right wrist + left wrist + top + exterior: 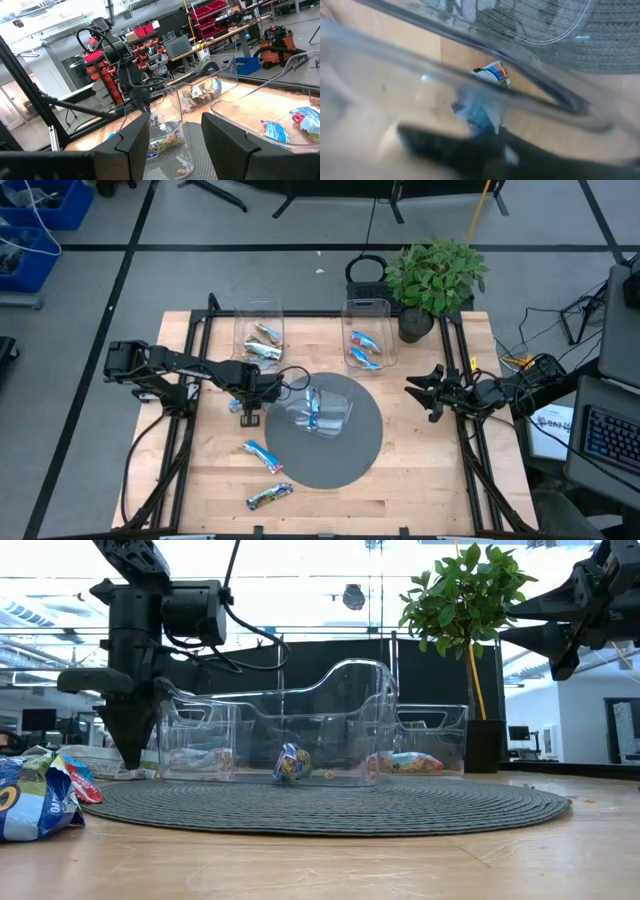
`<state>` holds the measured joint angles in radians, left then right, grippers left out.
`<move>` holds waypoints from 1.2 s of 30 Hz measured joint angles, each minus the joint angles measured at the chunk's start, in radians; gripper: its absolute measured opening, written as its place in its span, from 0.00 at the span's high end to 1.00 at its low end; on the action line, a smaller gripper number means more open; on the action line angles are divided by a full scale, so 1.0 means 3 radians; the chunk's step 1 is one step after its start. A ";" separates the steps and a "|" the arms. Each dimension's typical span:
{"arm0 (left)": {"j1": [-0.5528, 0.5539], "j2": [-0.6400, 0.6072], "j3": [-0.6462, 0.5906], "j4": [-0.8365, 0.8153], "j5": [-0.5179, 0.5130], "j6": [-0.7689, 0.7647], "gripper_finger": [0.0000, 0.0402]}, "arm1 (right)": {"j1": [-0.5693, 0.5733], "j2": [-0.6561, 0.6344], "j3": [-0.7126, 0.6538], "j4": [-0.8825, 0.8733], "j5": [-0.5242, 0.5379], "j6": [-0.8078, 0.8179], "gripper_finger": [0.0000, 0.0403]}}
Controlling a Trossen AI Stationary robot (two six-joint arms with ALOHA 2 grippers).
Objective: Pick and place Granola Bars by type
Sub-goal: Put the blue granola bar into the bottom transparent bin
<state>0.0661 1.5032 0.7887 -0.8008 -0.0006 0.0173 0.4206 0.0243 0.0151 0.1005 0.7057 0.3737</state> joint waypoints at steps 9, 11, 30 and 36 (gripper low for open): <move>0.0022 -0.0138 0.0009 -0.0328 -0.0015 -0.0186 1.00 | 0.0000 0.0001 -0.0001 0.0000 0.0000 0.0000 0.58; 0.0022 -0.0246 0.0039 -0.0365 -0.0081 -0.0193 1.00 | -0.0001 0.0000 -0.0001 0.0000 0.0000 0.0000 0.58; 0.0024 -0.0554 0.1066 -0.1504 -0.0349 -0.0152 1.00 | 0.0000 0.0001 0.0000 -0.0001 0.0000 0.0000 0.58; 0.0042 -0.0543 0.1540 -0.1726 -0.0348 -0.0158 1.00 | 0.0000 0.0001 0.0000 -0.0001 0.0001 0.0000 0.58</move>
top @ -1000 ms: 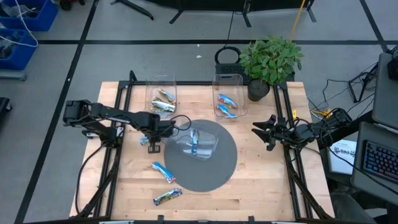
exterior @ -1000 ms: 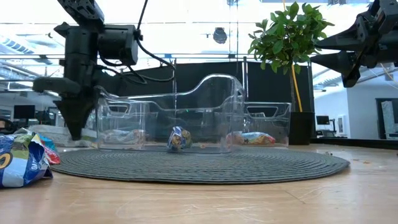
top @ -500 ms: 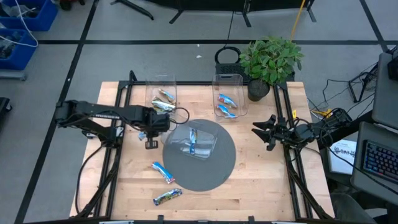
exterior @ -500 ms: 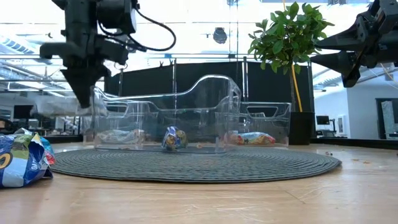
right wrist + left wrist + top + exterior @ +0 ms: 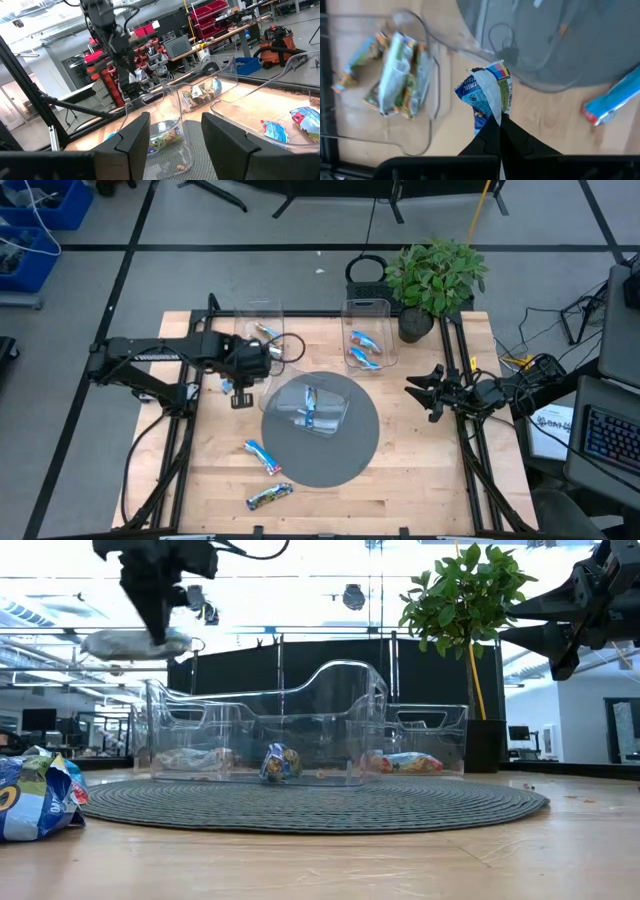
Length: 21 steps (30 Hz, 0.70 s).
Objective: Pick and place Granola Bars by type
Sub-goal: Put the blue granola bar into the bottom transparent bin
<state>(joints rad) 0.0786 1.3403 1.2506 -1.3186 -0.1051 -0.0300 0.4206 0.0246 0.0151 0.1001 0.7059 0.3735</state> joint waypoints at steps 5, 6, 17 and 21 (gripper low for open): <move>0.0059 0.0139 0.0414 -0.0095 -0.0004 -0.0061 1.00 | 0.0000 -0.0001 -0.0001 0.0000 -0.0001 0.0000 0.58; 0.0073 0.0173 0.0498 -0.0109 -0.0004 -0.0090 1.00 | -0.0001 -0.0001 0.0000 0.0000 -0.0001 -0.0001 0.58; 0.0163 0.0741 0.1373 -0.0182 0.0003 -0.0838 1.00 | -0.0001 -0.0001 0.0000 0.0001 0.0000 0.0000 0.58; 0.0205 0.0957 0.1635 -0.0131 0.0006 -0.1274 1.00 | 0.0000 -0.0001 -0.0001 0.0000 -0.0001 0.0000 0.58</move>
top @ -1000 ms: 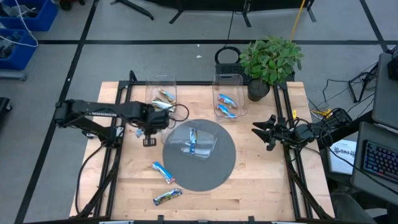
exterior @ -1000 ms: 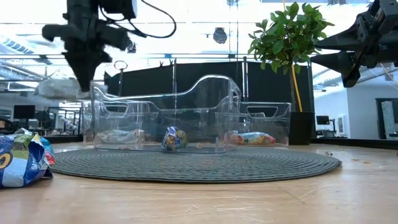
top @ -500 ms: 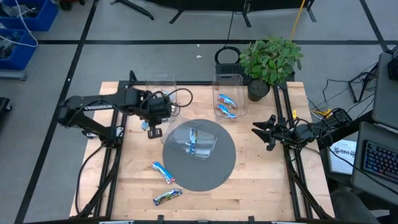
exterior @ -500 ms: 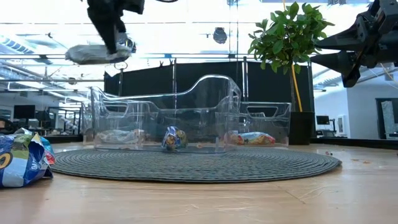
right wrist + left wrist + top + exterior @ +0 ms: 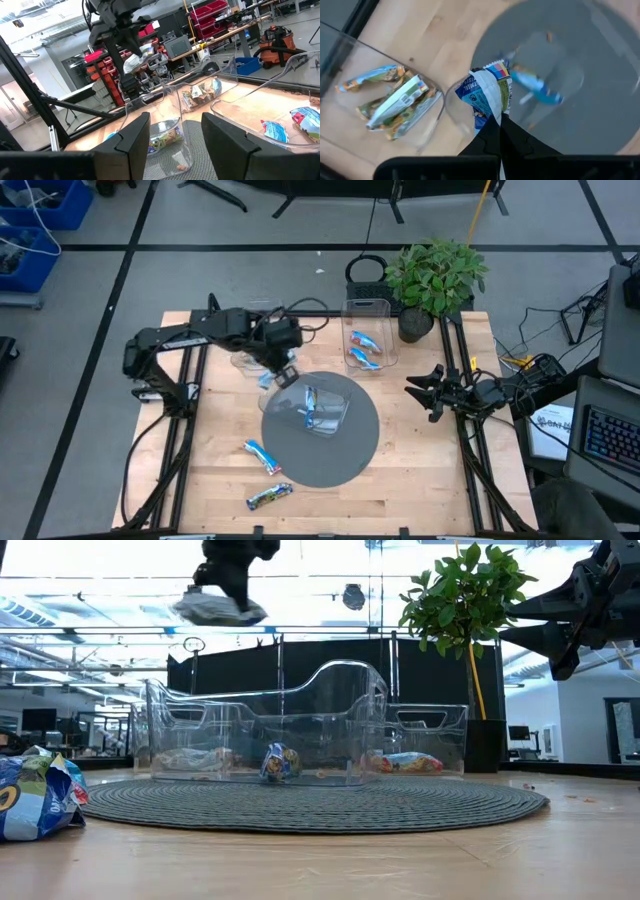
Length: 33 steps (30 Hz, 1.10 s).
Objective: Pick and place Granola Bars by type
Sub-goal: Put the blue granola bar into the bottom transparent bin
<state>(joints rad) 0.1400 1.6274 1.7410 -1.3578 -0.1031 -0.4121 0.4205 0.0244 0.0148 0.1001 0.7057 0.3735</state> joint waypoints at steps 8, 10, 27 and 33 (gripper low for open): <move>0.0065 0.0393 0.0118 0.0518 -0.0043 -0.0829 1.00 | 0.0000 0.0000 0.0001 0.0000 0.0000 0.0000 0.58; 0.0080 0.0474 0.0116 0.0561 -0.0028 -0.0925 1.00 | 0.0000 0.0000 0.0001 0.0000 0.0001 0.0000 0.58; -0.0067 0.0674 -0.0431 0.0821 0.0072 -0.1320 1.00 | -0.0001 0.0001 0.0001 0.0000 0.0000 -0.0001 0.58; -0.0106 0.0669 -0.0737 0.1259 0.0081 -0.1431 1.00 | -0.0001 0.0000 0.0000 0.0001 0.0001 0.0000 0.58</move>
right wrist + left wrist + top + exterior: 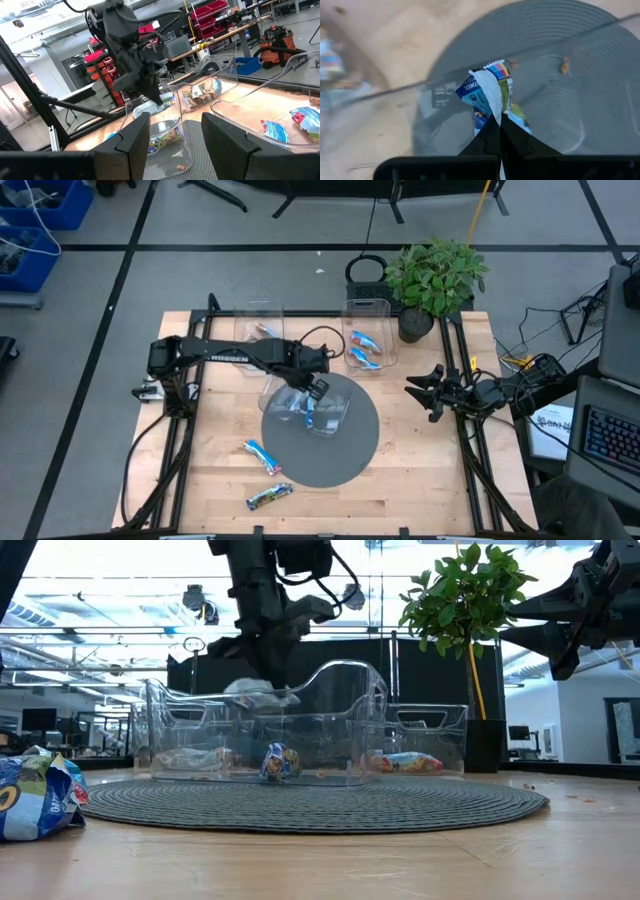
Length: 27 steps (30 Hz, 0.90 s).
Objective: Pick and place Granola Bars by type
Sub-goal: Put the blue granola bar into the bottom transparent bin
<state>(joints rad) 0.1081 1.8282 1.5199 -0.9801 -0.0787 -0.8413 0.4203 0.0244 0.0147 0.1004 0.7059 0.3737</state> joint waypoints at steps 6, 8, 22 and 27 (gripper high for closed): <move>-0.0042 0.0000 -0.0259 0.0203 0.0088 -0.0107 1.00 | 0.0000 0.0000 0.0001 0.0000 0.0000 -0.0001 0.58; -0.0042 0.0000 -0.0346 0.0255 0.0087 -0.0111 1.00 | 0.0000 0.0000 0.0001 0.0000 0.0000 0.0000 0.58; -0.0042 0.0000 -0.0765 0.0833 0.0184 -0.0247 0.99 | 0.0001 0.0001 0.0001 0.0000 -0.0001 -0.0001 0.58; -0.0042 0.0000 -0.0765 0.0948 0.0185 -0.0132 0.92 | 0.0001 0.0001 0.0000 -0.0001 -0.0001 0.0000 0.58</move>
<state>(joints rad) 0.0956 1.8282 1.2903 -0.6957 -0.0233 -0.8810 0.4205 0.0246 0.0147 0.1001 0.7056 0.3736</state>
